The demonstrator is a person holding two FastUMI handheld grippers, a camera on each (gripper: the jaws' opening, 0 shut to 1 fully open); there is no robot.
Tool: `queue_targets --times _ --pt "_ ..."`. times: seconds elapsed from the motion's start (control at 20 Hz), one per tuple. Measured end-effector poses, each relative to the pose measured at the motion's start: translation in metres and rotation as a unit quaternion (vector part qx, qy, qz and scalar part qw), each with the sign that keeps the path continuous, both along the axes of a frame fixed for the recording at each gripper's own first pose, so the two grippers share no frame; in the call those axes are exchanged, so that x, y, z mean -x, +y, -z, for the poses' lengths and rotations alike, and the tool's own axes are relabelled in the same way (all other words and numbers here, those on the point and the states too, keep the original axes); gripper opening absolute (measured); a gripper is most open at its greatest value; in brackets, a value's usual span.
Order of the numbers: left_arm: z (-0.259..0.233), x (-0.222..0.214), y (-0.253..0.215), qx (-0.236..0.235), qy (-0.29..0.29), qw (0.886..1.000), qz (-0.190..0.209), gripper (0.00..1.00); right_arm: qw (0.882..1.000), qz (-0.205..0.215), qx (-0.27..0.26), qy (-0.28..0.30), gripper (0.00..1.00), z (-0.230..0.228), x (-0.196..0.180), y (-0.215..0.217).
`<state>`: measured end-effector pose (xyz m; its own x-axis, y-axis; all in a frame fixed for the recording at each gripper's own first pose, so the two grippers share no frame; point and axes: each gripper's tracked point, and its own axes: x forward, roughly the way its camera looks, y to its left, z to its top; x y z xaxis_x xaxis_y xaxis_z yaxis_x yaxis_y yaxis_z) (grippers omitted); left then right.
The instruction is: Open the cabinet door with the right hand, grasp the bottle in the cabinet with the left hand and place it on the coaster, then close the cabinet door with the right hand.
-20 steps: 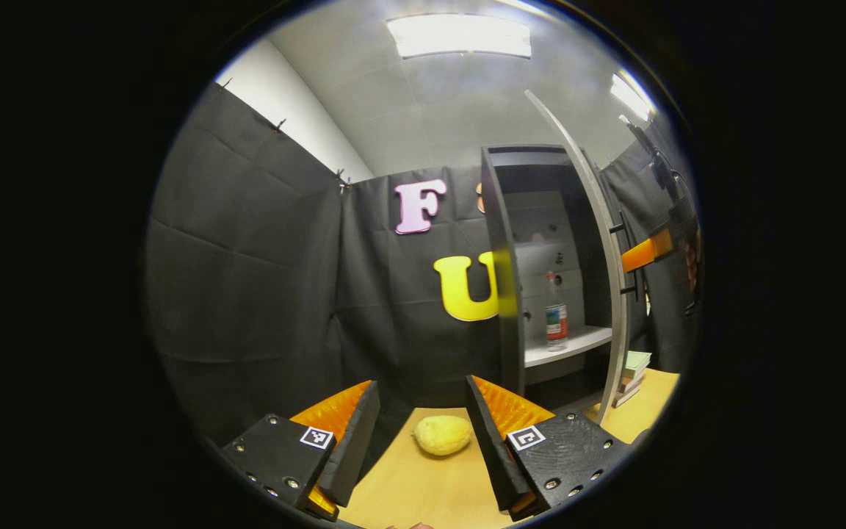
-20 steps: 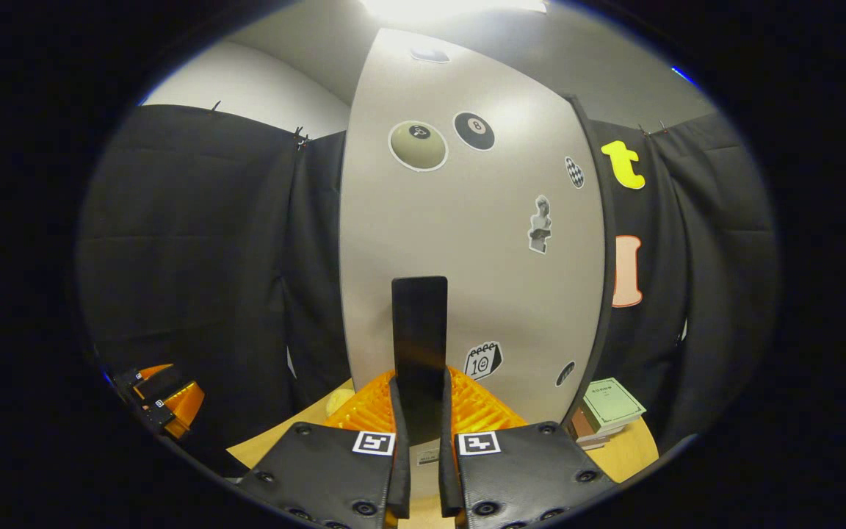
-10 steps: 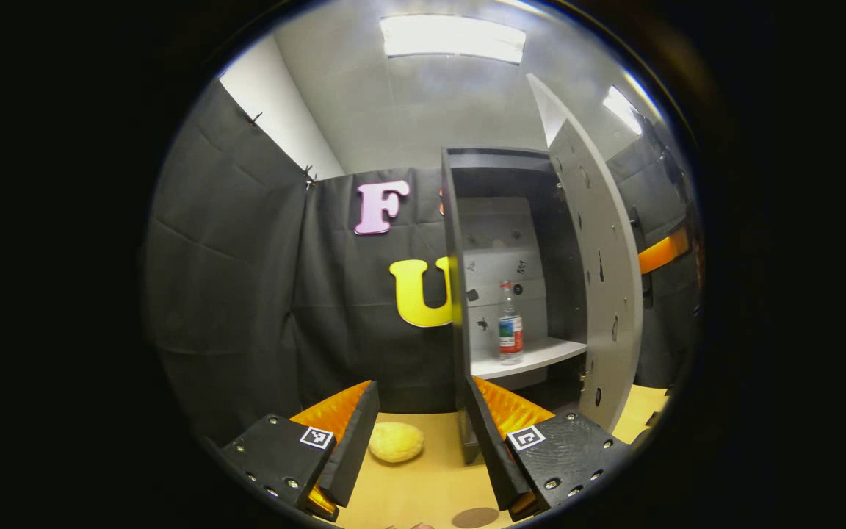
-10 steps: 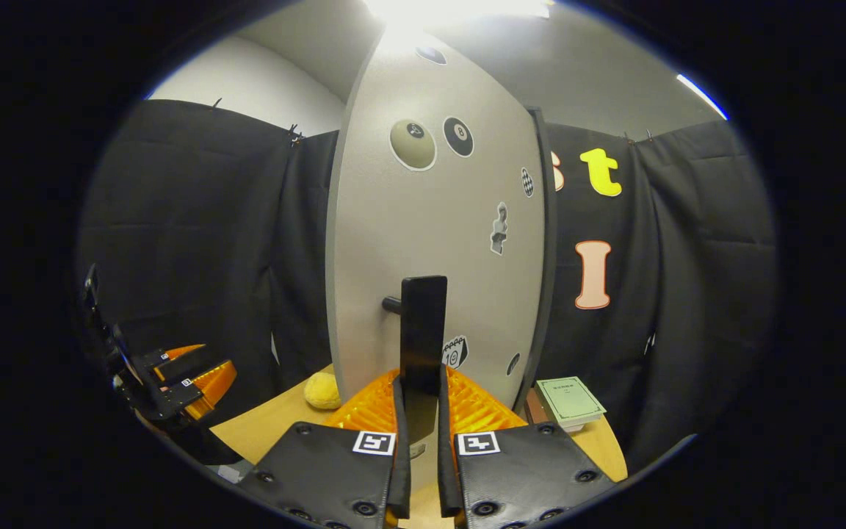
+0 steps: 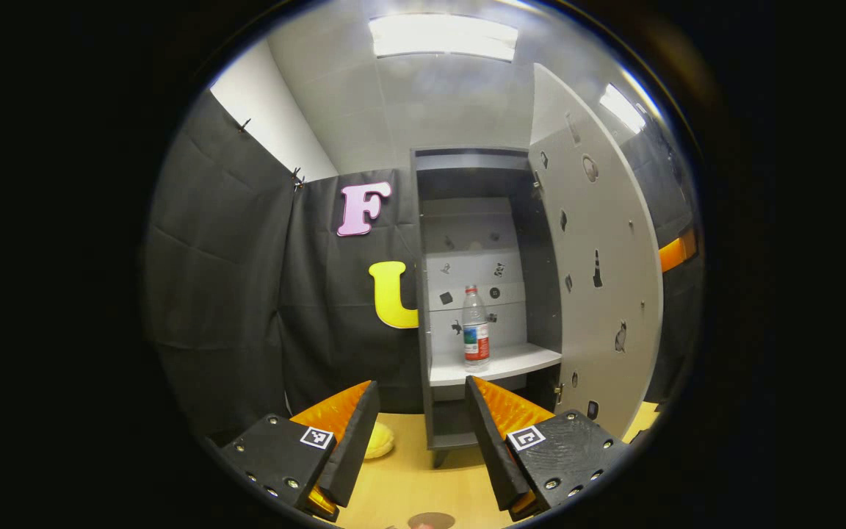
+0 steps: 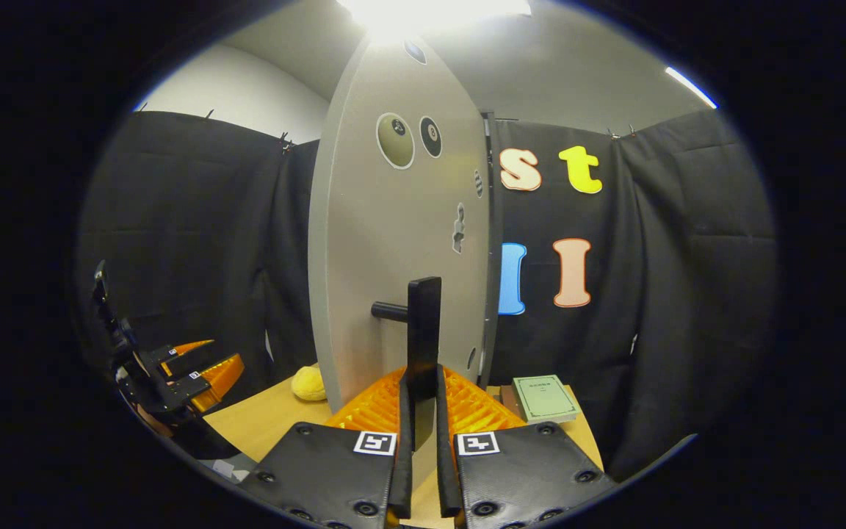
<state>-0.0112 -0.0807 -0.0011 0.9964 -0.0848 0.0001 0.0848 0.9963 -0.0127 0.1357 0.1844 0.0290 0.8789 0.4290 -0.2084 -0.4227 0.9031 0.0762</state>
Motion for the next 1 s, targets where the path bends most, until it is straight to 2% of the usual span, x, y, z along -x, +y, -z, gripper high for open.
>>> queue_targets --times 0.1,0.15,0.25,0.4,0.6,0.7,0.9,1.0 --pt "-0.005 0.003 -0.016 -0.002 -0.004 1.000 0.001 0.68 1.000 0.014 0.008 -0.010 0.12 -0.001 -0.008 -0.015" --pt "-0.006 0.003 -0.024 -0.003 -0.006 1.000 0.001 0.68 1.000 0.021 0.013 -0.013 0.16 0.000 -0.012 -0.022" --pt "-0.009 0.002 -0.038 -0.005 -0.008 1.000 0.002 0.68 0.999 0.026 0.012 -0.014 0.11 0.002 -0.017 -0.035" --pt "-0.016 0.001 -0.057 -0.012 -0.014 1.000 0.001 0.68 0.999 -0.016 -0.022 -0.017 0.11 -0.004 -0.013 -0.022" --pt "-0.027 -0.002 -0.075 -0.018 -0.023 1.000 -0.007 0.68 0.997 -0.052 -0.026 -0.049 0.14 -0.014 -0.009 -0.031" --pt "-0.034 -0.008 -0.080 -0.020 -0.027 0.999 -0.013 0.66 0.995 -0.072 -0.041 -0.048 0.18 -0.013 -0.004 -0.031" --pt "-0.053 -0.023 -0.094 -0.021 -0.032 0.999 -0.006 0.68 0.998 -0.013 -0.037 -0.057 0.30 -0.004 -0.016 -0.076" --pt "-0.060 -0.039 -0.101 -0.017 -0.030 0.999 0.006 0.66 0.998 0.009 -0.048 -0.046 0.51 0.006 -0.024 -0.094"
